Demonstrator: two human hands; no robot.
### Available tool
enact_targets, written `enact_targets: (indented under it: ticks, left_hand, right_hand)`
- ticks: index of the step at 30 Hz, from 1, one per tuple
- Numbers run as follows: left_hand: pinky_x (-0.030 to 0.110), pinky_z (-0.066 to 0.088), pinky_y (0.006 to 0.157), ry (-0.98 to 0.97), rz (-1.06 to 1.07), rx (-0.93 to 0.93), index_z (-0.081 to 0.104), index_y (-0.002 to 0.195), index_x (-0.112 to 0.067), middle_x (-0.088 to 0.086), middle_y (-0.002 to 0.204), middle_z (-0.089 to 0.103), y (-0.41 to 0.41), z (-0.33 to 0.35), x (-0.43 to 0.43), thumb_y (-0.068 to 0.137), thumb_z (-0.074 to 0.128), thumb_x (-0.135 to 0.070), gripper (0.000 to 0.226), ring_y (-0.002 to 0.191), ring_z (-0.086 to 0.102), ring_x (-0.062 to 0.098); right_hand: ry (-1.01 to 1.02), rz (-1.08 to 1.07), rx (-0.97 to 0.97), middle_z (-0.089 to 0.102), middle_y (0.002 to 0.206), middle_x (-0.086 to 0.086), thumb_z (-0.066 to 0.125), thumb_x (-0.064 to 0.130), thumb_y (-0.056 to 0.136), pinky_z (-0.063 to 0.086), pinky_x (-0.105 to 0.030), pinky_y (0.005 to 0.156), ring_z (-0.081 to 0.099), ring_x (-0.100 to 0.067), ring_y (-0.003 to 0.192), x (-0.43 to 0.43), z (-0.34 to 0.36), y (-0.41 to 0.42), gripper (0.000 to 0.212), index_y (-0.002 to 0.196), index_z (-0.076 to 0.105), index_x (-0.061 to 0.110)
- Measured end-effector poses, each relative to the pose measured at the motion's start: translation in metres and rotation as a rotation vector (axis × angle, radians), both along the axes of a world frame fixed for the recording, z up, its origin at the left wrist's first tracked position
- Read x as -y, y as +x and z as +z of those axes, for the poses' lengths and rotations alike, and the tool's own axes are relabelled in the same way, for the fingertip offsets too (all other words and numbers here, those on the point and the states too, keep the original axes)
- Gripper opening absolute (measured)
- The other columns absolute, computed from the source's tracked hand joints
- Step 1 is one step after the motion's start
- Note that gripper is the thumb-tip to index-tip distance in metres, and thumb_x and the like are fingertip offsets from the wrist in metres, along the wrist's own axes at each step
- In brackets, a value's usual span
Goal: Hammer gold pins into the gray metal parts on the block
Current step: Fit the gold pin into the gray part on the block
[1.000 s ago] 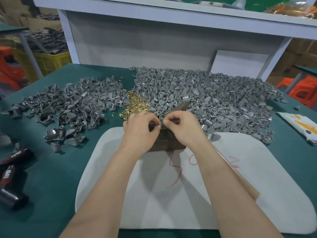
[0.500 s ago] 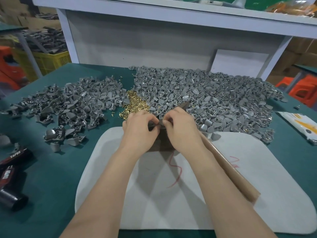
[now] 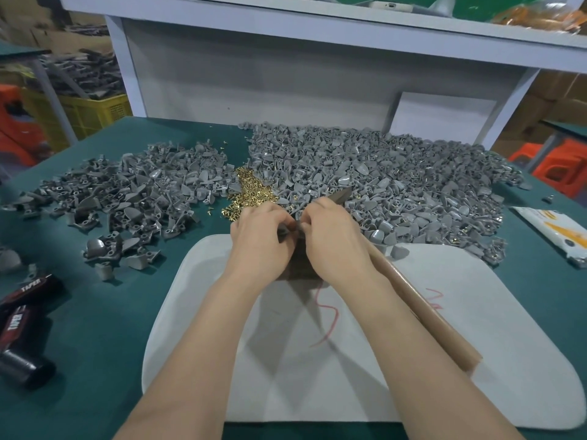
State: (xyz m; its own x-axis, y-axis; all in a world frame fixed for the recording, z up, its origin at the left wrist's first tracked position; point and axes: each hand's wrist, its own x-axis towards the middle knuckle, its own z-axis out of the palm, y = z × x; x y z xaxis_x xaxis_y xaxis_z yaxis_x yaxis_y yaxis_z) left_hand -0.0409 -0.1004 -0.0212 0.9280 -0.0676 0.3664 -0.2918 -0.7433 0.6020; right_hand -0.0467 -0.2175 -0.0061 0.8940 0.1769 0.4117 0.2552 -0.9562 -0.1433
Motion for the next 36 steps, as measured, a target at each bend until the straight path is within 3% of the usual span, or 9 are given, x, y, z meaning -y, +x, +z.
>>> enact_targets:
  ticks: [4, 7, 10, 17, 20, 24, 33, 36]
  left_hand:
    - [0.028, 0.025, 0.083, -0.01, 0.017, -0.016, 0.069, 0.089, -0.025, -0.009, 0.105, 0.058, 0.0, 0.0, 0.0, 0.086, 0.064, -0.025, 0.006, 0.108, 0.042, 0.021]
    - [0.029, 0.023, 0.081, -0.007, 0.023, -0.025, 0.067, 0.085, -0.027, -0.011, 0.104, 0.056, -0.001, 0.001, 0.0, 0.086, 0.065, -0.026, 0.003, 0.108, 0.042, 0.021]
    - [0.029, 0.023, 0.082, -0.013, 0.024, -0.029, 0.065, 0.084, -0.029, -0.012, 0.101, 0.053, -0.001, 0.001, 0.0, 0.086, 0.065, -0.027, 0.003, 0.109, 0.041, 0.021]
    - [0.03, 0.027, 0.084, -0.02, 0.013, -0.012, 0.067, 0.083, -0.026, -0.009, 0.104, 0.057, -0.001, 0.001, 0.0, 0.085, 0.064, -0.023, 0.004, 0.108, 0.043, 0.022]
    - [0.035, 0.035, 0.091, -0.02, 0.013, -0.003, 0.069, 0.086, -0.022, -0.006, 0.105, 0.059, -0.001, 0.0, -0.001, 0.085, 0.065, -0.022, 0.005, 0.108, 0.045, 0.024]
    - [0.032, 0.032, 0.088, -0.022, 0.013, -0.005, 0.069, 0.086, -0.023, -0.008, 0.105, 0.058, 0.0, 0.0, 0.0, 0.085, 0.064, -0.022, 0.005, 0.107, 0.043, 0.022]
    - [0.034, 0.033, 0.09, -0.025, 0.005, -0.011, 0.068, 0.084, -0.024, -0.007, 0.106, 0.057, -0.001, 0.0, 0.0, 0.085, 0.065, -0.024, 0.003, 0.107, 0.042, 0.022]
    - [0.032, 0.031, 0.087, -0.021, 0.009, -0.013, 0.067, 0.084, -0.025, -0.007, 0.106, 0.058, -0.001, 0.0, -0.001, 0.086, 0.064, -0.024, 0.003, 0.107, 0.042, 0.021]
  right_hand:
    - [0.228, 0.006, -0.079, 0.058, 0.103, -0.005, 0.053, 0.015, 0.092, 0.038, -0.032, 0.085, 0.055, -0.024, 0.095, 0.008, -0.001, 0.003, 0.014, 0.096, 0.066, 0.011]
    - [0.53, 0.021, -0.147, 0.067, 0.101, -0.003, 0.055, 0.011, 0.091, 0.042, -0.029, 0.092, 0.06, -0.018, 0.098, 0.018, 0.0, 0.003, 0.018, 0.098, 0.072, 0.012]
    - [0.671, 0.028, -0.17, 0.07, 0.1, 0.001, 0.054, 0.006, 0.091, 0.046, -0.029, 0.094, 0.064, -0.015, 0.097, 0.024, -0.001, 0.002, 0.02, 0.1, 0.071, 0.012]
    - [0.582, 0.099, -0.108, 0.062, 0.097, -0.002, 0.065, 0.01, 0.085, 0.045, -0.018, 0.084, 0.058, -0.005, 0.08, 0.018, -0.007, 0.002, 0.012, 0.095, 0.071, 0.014]
    - [0.529, 0.128, -0.085, 0.059, 0.095, -0.003, 0.064, 0.01, 0.085, 0.047, -0.029, 0.086, 0.058, -0.011, 0.083, 0.017, -0.008, 0.002, 0.012, 0.093, 0.071, 0.017]
    - [0.488, 0.109, -0.088, 0.059, 0.093, -0.003, 0.063, 0.012, 0.086, 0.046, -0.04, 0.087, 0.057, -0.019, 0.09, 0.016, -0.008, 0.003, 0.009, 0.091, 0.07, 0.017]
    - [0.573, 0.019, -0.151, 0.061, 0.093, 0.001, 0.064, 0.017, 0.085, 0.043, -0.024, 0.083, 0.053, -0.008, 0.081, 0.014, -0.009, 0.007, 0.007, 0.082, 0.068, 0.021]
    - [0.611, -0.003, -0.152, 0.064, 0.09, 0.001, 0.066, 0.017, 0.084, 0.046, -0.028, 0.084, 0.056, -0.011, 0.081, 0.014, -0.008, 0.006, 0.006, 0.081, 0.07, 0.018]
